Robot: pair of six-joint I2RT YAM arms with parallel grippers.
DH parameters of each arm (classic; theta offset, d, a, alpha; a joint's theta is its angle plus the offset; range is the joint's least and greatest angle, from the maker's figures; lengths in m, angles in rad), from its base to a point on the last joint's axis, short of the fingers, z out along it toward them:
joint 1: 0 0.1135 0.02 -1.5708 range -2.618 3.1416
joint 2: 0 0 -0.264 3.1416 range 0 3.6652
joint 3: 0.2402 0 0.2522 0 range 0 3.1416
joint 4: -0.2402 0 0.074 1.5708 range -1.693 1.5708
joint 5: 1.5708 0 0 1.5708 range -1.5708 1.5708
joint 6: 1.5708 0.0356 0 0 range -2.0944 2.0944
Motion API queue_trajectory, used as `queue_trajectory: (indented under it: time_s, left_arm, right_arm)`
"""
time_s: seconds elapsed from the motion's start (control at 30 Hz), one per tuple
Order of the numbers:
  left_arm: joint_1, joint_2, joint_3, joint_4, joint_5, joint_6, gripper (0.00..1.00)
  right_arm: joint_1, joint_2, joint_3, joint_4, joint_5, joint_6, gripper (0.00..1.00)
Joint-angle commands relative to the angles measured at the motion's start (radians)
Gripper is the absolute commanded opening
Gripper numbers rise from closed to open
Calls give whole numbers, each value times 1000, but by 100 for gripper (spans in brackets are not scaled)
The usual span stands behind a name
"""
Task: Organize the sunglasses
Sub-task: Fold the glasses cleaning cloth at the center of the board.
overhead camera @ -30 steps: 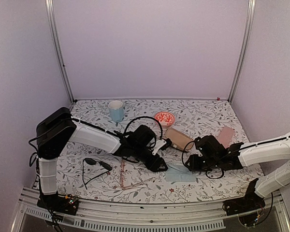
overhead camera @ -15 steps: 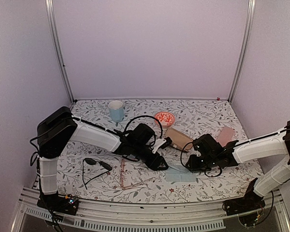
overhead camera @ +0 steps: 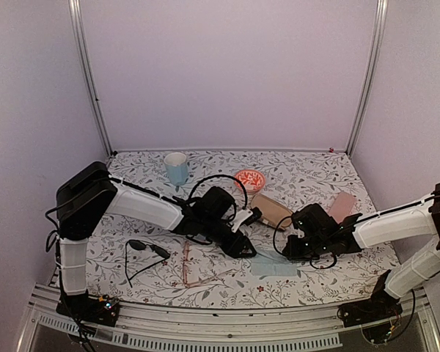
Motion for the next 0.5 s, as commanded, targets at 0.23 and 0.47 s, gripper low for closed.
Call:
queue_trajectory:
  time_s: [0.23, 0.47]
  left_arm:
    - [44, 40, 17, 12, 69, 7, 45]
    - [50, 78, 52, 6, 91, 23, 44]
  right_arm:
    - [-5, 7, 27, 18, 31, -18, 4]
    - [-7, -2, 32, 23, 28, -25, 1]
